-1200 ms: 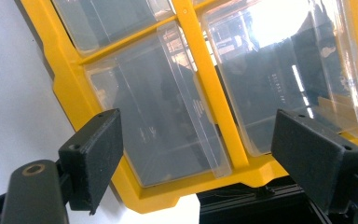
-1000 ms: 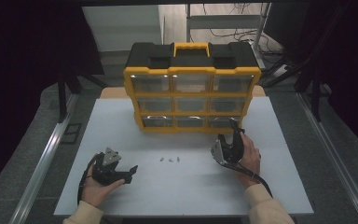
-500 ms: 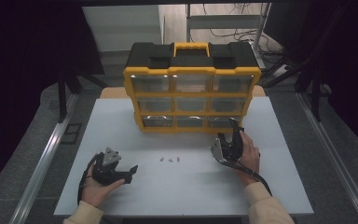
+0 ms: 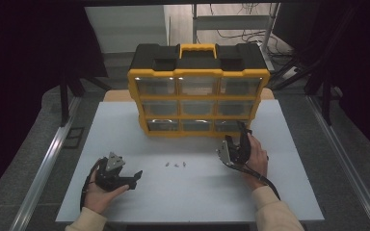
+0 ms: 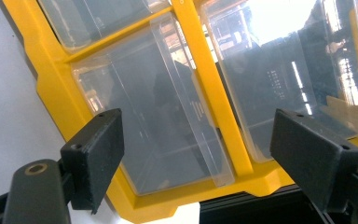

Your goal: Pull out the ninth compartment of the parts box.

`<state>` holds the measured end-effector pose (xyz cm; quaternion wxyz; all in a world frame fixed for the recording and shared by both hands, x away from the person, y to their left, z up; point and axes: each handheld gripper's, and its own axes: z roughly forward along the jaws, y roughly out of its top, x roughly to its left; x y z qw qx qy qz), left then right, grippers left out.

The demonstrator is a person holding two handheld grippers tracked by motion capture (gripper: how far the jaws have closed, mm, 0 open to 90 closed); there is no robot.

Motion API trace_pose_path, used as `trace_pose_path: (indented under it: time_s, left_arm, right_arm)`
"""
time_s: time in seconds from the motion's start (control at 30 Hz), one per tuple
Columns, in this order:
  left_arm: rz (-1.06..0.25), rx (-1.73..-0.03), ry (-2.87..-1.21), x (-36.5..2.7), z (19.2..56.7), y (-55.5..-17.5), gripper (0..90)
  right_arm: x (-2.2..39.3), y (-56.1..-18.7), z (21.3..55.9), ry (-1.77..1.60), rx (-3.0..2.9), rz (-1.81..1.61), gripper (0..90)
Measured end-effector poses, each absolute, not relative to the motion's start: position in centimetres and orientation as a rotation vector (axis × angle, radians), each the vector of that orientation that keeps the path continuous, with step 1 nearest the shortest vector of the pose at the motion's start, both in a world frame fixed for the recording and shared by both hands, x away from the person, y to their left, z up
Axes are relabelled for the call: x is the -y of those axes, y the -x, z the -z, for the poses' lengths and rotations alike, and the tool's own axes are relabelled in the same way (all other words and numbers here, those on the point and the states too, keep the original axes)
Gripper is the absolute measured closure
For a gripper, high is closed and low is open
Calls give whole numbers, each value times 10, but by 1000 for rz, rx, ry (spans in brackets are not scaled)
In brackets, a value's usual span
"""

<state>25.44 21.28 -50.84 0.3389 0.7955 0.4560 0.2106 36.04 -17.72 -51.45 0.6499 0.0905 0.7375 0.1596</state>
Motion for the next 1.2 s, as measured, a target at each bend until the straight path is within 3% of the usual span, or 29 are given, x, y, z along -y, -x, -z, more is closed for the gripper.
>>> trace_pose_path:
  time_s: [1.2]
  left_arm:
    - [-548, -1189, -2072, -213, 509, -254, 99]
  right_arm:
    - [175, -375, 518, -176, -1682, -340, 235]
